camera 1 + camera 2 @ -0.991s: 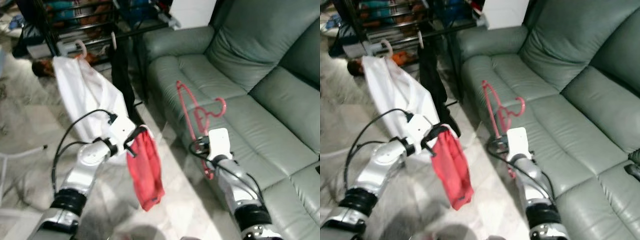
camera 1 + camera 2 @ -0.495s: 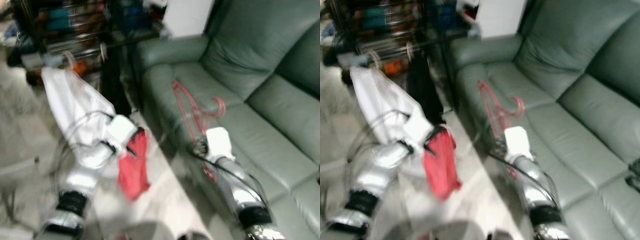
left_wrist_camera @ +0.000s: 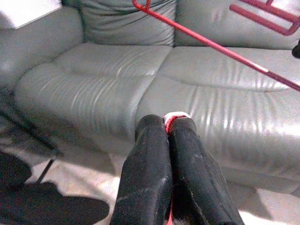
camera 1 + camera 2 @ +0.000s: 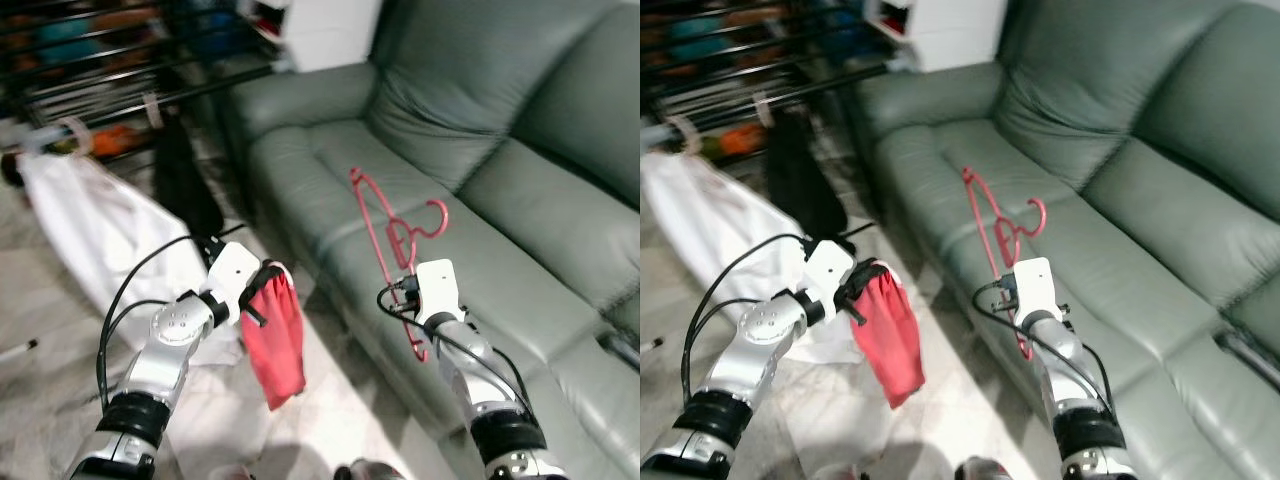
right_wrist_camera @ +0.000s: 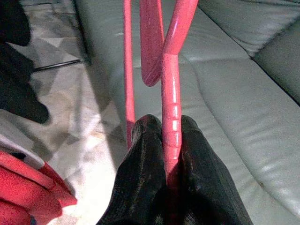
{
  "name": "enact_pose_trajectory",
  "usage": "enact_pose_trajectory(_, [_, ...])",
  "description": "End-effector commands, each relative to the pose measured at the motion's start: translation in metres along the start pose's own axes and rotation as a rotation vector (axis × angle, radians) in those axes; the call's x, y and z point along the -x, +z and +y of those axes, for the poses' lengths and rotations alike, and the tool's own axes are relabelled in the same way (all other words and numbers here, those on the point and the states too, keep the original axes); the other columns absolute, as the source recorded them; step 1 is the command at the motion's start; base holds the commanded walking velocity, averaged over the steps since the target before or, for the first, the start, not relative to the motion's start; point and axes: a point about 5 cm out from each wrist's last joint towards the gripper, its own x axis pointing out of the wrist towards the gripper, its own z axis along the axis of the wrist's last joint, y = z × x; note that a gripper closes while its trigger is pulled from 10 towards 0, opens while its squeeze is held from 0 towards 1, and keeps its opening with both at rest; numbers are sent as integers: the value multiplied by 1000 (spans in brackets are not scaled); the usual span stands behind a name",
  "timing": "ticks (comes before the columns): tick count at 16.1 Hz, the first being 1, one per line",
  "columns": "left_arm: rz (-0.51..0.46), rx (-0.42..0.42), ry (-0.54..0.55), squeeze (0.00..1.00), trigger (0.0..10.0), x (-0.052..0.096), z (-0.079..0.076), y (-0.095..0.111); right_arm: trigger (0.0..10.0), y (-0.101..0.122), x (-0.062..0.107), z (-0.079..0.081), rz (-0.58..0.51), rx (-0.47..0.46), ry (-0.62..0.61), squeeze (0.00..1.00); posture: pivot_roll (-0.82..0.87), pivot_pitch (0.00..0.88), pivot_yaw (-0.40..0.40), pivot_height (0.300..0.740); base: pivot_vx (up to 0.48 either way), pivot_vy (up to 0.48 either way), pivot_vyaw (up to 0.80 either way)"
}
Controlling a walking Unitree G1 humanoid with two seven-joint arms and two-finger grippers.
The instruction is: Hang hanger
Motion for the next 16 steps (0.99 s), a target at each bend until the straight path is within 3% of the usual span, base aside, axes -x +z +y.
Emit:
enact_pose_trajectory(1, [-30, -15, 18, 0, 10000, -1, 6, 10, 10000, 5, -2, 1, -8, -5, 5, 0, -27, 0, -18, 740, 0, 326, -800])
enact_pose_trajectory(9, [-35, -17, 7, 0, 10000, -4, 4, 13, 10000, 5, -2, 4, -10, -15, 13, 0, -27, 0, -12, 740, 0, 354, -602])
enact_pose_trajectory(13, [-41, -20, -2, 0, 10000, -6, 1, 14, 10000, 4, -2, 4, -9, -13, 13, 0, -27, 0, -13, 740, 0, 334, 0])
enact_pose_trajectory(16, [-61, -42, -4, 0, 10000, -7, 0, 19, 10000, 1, -1, 5, -7, -15, 19, 0, -24, 0, -20, 740, 0, 0, 0])
